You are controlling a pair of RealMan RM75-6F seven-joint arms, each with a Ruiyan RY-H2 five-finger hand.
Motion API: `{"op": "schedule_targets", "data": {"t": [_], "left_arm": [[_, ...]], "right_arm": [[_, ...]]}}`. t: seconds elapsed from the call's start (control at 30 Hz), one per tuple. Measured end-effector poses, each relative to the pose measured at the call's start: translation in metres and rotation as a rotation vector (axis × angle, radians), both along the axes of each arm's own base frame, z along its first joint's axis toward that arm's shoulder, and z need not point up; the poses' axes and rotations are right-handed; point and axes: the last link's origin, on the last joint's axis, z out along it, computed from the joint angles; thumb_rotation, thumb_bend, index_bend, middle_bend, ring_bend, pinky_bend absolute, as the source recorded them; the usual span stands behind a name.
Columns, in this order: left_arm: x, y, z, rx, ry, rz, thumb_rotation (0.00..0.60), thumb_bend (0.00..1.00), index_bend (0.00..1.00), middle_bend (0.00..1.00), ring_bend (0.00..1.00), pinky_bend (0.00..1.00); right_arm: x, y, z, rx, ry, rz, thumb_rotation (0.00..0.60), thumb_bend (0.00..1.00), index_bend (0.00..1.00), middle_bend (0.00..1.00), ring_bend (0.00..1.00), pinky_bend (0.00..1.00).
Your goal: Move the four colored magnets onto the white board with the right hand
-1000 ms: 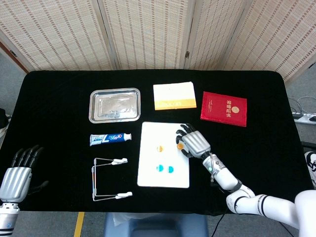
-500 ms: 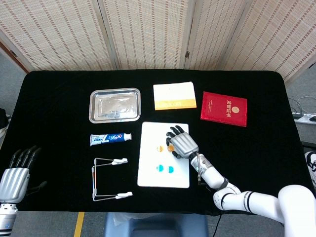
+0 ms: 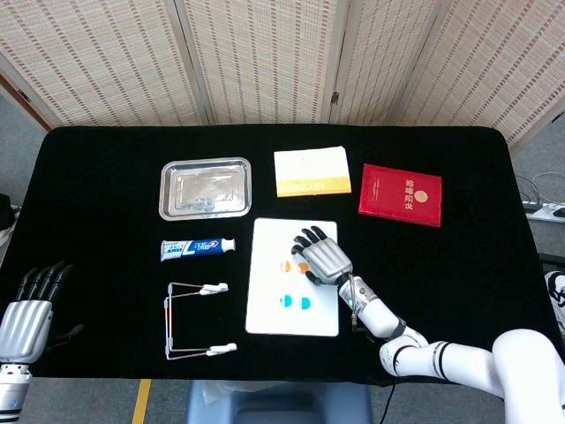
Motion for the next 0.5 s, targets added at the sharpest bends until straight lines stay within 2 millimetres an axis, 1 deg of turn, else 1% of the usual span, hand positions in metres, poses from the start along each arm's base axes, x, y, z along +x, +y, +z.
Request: {"op": "schedule_targets", "data": {"t": [0.1,0.2,0.3,0.4,0.5], "left_arm": [[0.000,0.000,0.000,0.000,0.000,-0.002,0.600,0.15,0.07,0.08,0.11,0.00],[0.000,0.001,0.001,0.002,-0.003,-0.003,0.600,0.15,0.07,0.08,0.11,0.00],[0.001,0.002,0.000,0.001,-0.005,-0.007,0.600,0.15,0.07,0.08,0.11,0.00],[0.002,0.002,-0.001,-0.001,-0.008,-0.012,0.600,0.15,0.07,0.08,0.11,0.00],[0.002,0.003,-0.001,0.001,-0.010,-0.014,0.600,0.15,0.07,0.08,0.11,0.00]], "right_arm": [[0.000,0.000,0.004,-0.015,-0.018,-0.001,0.600,0.46,0.25,0.17,0.01,0.00],[-0.002,0.000,0.016,-0.051,-0.039,0.000,0.600,0.46,0.25,0.16,0.01,0.00],[-0.011,-0.001,0.036,-0.113,-0.047,-0.001,0.600,0.46,0.24,0.15,0.01,0.00],[-0.025,0.002,0.062,-0.189,-0.051,-0.014,0.600,0.46,0.21,0.14,0.01,0.00],[-0.046,0.010,0.094,-0.269,-0.049,-0.041,0.600,0.46,0.16,0.11,0.01,0.00]]}}
